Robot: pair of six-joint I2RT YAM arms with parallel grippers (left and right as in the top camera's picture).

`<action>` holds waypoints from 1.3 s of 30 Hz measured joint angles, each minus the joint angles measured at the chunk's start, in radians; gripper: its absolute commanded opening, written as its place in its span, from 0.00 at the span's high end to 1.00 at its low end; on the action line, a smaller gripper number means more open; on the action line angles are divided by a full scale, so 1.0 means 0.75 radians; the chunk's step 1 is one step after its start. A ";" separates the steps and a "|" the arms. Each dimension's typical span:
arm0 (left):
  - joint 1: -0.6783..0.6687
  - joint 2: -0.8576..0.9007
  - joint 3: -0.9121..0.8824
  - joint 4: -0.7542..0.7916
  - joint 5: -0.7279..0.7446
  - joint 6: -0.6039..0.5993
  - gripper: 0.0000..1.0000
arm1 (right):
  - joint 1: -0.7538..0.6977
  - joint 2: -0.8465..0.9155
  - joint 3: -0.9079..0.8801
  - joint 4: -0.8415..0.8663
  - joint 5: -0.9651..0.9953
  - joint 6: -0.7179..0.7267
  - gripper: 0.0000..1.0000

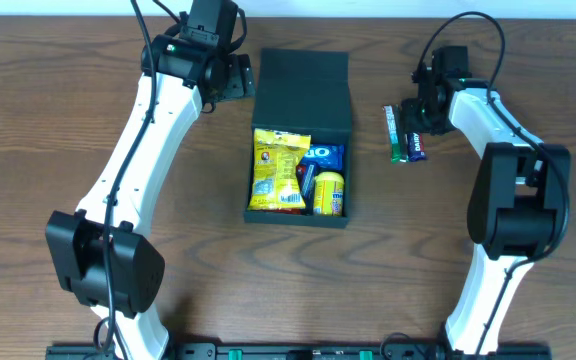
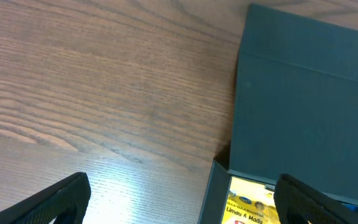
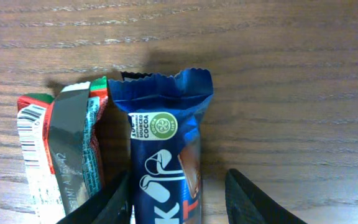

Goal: Pack container
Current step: 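Grasp the blue Dairy Milk bar with the right gripper, then carry the Dairy Milk bar into the box and release it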

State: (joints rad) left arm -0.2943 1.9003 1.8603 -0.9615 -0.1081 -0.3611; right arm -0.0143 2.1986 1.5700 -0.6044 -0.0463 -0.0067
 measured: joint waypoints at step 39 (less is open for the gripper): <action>-0.001 0.000 0.000 0.037 0.000 0.035 0.05 | 0.289 -0.140 0.689 -0.967 -0.065 0.259 0.92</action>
State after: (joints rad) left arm -0.2947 1.9003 1.8603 -0.9340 -0.1081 -0.3347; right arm 0.2024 2.0937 2.0869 -1.3300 -0.0952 0.1875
